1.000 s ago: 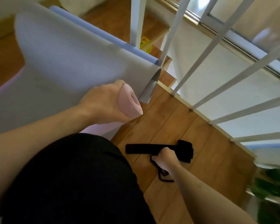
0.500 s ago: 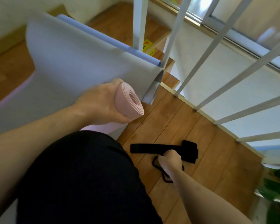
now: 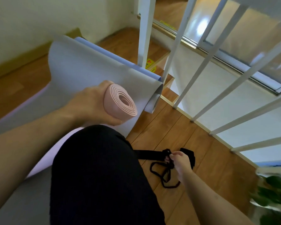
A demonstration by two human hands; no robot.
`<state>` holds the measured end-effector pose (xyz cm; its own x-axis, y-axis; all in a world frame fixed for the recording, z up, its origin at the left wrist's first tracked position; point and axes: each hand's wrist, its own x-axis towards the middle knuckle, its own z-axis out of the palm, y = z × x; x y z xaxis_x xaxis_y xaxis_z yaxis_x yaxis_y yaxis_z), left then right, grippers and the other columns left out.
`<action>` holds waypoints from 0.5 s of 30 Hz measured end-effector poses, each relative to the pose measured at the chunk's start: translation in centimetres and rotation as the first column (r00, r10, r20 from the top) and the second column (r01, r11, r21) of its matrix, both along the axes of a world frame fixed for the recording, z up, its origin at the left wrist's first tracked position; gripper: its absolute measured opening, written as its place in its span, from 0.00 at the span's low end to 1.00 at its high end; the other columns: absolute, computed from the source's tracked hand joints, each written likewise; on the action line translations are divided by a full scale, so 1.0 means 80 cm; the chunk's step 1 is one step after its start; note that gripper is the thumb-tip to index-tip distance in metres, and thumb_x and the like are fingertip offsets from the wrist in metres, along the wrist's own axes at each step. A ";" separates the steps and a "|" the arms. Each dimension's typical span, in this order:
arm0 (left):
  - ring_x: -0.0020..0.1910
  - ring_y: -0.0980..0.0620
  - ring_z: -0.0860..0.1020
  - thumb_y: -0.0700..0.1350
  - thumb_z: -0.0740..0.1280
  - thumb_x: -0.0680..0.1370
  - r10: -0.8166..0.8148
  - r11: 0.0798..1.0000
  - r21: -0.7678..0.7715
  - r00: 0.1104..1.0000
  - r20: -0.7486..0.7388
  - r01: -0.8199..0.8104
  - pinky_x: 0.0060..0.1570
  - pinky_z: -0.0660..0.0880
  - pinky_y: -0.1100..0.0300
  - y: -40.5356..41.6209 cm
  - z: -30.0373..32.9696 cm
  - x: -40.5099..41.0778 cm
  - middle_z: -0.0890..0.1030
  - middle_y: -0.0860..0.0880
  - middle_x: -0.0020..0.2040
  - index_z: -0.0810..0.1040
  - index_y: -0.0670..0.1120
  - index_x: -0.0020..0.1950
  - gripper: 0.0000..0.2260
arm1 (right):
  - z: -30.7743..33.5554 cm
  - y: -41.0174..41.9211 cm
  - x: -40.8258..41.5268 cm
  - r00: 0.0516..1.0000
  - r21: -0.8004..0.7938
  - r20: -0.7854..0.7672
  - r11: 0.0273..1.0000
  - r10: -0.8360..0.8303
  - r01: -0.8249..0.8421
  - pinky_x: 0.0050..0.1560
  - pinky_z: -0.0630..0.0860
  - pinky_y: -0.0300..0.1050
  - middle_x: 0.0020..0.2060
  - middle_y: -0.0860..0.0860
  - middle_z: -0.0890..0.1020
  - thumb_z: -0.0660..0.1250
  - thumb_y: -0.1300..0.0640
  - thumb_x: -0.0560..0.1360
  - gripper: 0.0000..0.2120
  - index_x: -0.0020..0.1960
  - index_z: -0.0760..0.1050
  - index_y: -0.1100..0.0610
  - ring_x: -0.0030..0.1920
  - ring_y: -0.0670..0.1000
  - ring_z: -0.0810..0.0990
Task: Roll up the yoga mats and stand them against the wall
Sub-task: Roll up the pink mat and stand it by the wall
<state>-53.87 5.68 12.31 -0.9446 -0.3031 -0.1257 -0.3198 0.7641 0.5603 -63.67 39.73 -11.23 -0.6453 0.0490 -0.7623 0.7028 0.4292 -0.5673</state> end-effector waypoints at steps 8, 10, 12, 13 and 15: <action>0.52 0.51 0.82 0.66 0.83 0.59 0.001 1.000 -0.018 0.998 -0.056 -0.002 0.52 0.80 0.54 -0.010 0.020 0.026 0.82 0.57 0.57 0.69 0.59 0.70 0.44 | 0.024 0.005 -0.009 0.999 -0.063 -0.032 0.998 0.023 -0.025 0.69 0.74 0.63 0.56 0.52 0.85 0.72 0.57 0.81 0.03 0.54 0.83 0.51 0.61 0.56 0.80; 0.53 0.50 0.82 0.65 0.84 0.60 -0.004 1.000 -0.012 0.998 -0.056 0.003 0.54 0.81 0.53 -0.009 0.022 0.029 0.82 0.56 0.58 0.69 0.58 0.70 0.44 | 0.038 0.007 -0.009 0.998 -0.128 -0.052 0.992 -0.018 0.011 0.69 0.76 0.66 0.54 0.52 0.88 0.71 0.59 0.82 0.04 0.55 0.83 0.51 0.62 0.58 0.82; 0.54 0.51 0.82 0.65 0.85 0.60 -0.005 1.000 -0.007 0.998 -0.069 0.005 0.55 0.81 0.52 -0.011 0.022 0.032 0.82 0.56 0.58 0.69 0.58 0.70 0.44 | 0.055 0.004 -0.011 0.996 -0.234 -0.054 0.971 -0.074 0.060 0.63 0.80 0.61 0.51 0.55 0.89 0.67 0.62 0.84 0.07 0.60 0.80 0.57 0.60 0.59 0.84; 0.54 0.51 0.82 0.64 0.85 0.60 -0.004 1.000 -0.004 0.997 -0.077 0.004 0.55 0.82 0.52 -0.012 0.023 0.034 0.82 0.56 0.58 0.70 0.59 0.70 0.43 | 0.065 0.001 -0.012 0.993 -0.298 -0.050 0.950 -0.111 0.091 0.59 0.81 0.57 0.51 0.58 0.89 0.65 0.63 0.85 0.08 0.63 0.78 0.60 0.58 0.59 0.85; 0.53 0.53 0.82 0.63 0.85 0.60 0.004 1.000 0.007 0.996 -0.093 -0.003 0.53 0.81 0.55 -0.011 0.027 0.039 0.82 0.57 0.57 0.70 0.59 0.69 0.43 | 0.087 -0.008 -0.016 0.986 -0.436 -0.018 0.889 -0.164 0.140 0.59 0.81 0.55 0.53 0.62 0.87 0.64 0.65 0.85 0.11 0.66 0.77 0.64 0.57 0.61 0.86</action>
<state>-50.75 4.77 14.48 -0.9513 -0.3058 -0.0397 -0.2688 0.7592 0.5928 -64.98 39.12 -4.29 -0.6964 -0.1765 -0.6956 0.7035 0.0239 -0.7103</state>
